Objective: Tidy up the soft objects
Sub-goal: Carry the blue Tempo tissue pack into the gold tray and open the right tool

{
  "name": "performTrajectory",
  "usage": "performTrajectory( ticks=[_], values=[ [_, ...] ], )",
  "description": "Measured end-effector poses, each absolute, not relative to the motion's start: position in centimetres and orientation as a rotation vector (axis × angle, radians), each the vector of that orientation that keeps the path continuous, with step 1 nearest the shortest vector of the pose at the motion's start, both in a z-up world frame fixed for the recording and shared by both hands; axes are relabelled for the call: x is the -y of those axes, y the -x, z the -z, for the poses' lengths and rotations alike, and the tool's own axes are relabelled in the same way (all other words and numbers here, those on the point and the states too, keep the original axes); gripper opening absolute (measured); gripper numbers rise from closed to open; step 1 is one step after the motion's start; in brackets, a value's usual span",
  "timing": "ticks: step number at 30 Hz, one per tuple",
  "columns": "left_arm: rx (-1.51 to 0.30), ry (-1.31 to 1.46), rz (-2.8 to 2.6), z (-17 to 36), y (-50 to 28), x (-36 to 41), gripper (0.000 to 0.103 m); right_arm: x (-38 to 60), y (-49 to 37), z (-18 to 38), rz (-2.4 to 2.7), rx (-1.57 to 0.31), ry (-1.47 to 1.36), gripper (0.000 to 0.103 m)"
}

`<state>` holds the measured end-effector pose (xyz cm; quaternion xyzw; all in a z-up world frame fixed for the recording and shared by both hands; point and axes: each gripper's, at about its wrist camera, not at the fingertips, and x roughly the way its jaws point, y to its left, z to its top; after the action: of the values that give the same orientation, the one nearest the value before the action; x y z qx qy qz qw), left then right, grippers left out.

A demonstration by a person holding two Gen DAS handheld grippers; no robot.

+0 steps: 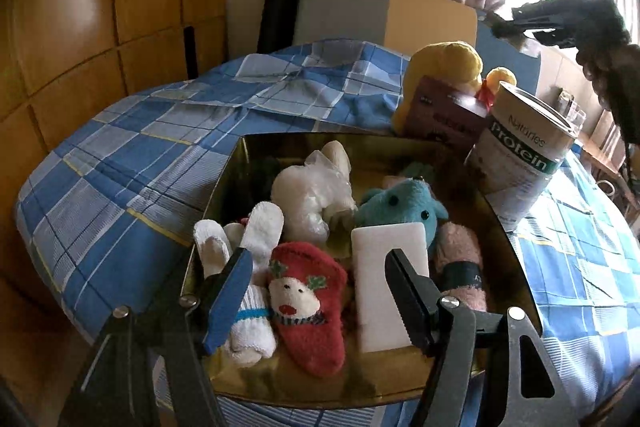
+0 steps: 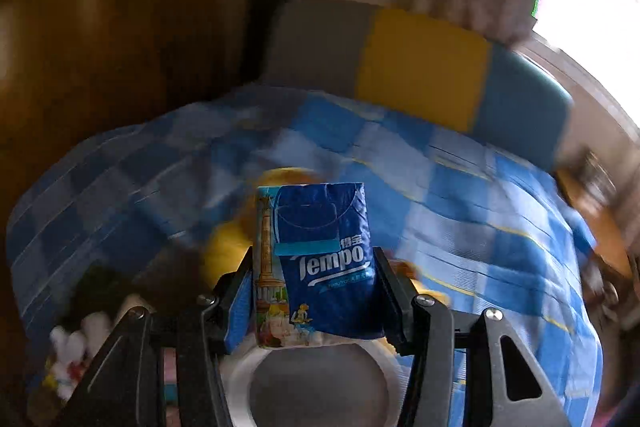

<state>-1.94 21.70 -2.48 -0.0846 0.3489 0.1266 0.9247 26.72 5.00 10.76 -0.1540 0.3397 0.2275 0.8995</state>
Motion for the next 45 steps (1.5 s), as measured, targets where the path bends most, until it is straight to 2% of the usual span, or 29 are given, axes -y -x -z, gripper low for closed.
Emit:
performTrajectory(
  ticks=[10,13,18,23,32,38,40,42,45],
  values=[
    [-0.694,0.188,-0.290,2.0,2.7,-22.3,0.071,-11.3,-16.5,-5.0,-0.722,-0.744,0.396,0.053],
    [-0.682,0.211,-0.329,1.6,3.1,-23.6,0.075,-11.5,-13.8,-2.3,-0.748,-0.795,0.387,0.053],
    [-0.667,0.249,-0.383,1.3,3.9,-25.6,0.075,-10.6,-10.2,2.6,-0.755,-0.914,0.337,0.053],
    [-0.669,0.265,-0.406,1.5,4.3,-26.2,0.079,-10.5,-9.5,5.8,-0.691,-0.962,0.330,0.053],
    [-0.656,0.258,-0.396,1.1,4.4,-25.1,0.097,-11.7,-9.8,7.1,-0.676,-0.970,0.356,0.053],
    [-0.647,0.254,-0.397,0.8,4.5,-24.7,0.101,-11.2,-9.6,7.3,-0.623,-0.958,0.369,0.054],
    [-0.646,0.250,-0.400,0.7,4.6,-24.5,0.102,-11.0,-9.4,7.3,-0.605,-0.945,0.372,0.056],
    [-0.643,0.245,-0.401,0.6,4.7,-24.3,0.103,-10.5,-9.1,6.9,-0.609,-0.928,0.342,0.066],
    [-0.645,0.235,-0.392,0.5,4.8,-23.9,0.103,-9.6,-8.5,5.8,-0.607,-0.883,0.307,0.075]
  ],
)
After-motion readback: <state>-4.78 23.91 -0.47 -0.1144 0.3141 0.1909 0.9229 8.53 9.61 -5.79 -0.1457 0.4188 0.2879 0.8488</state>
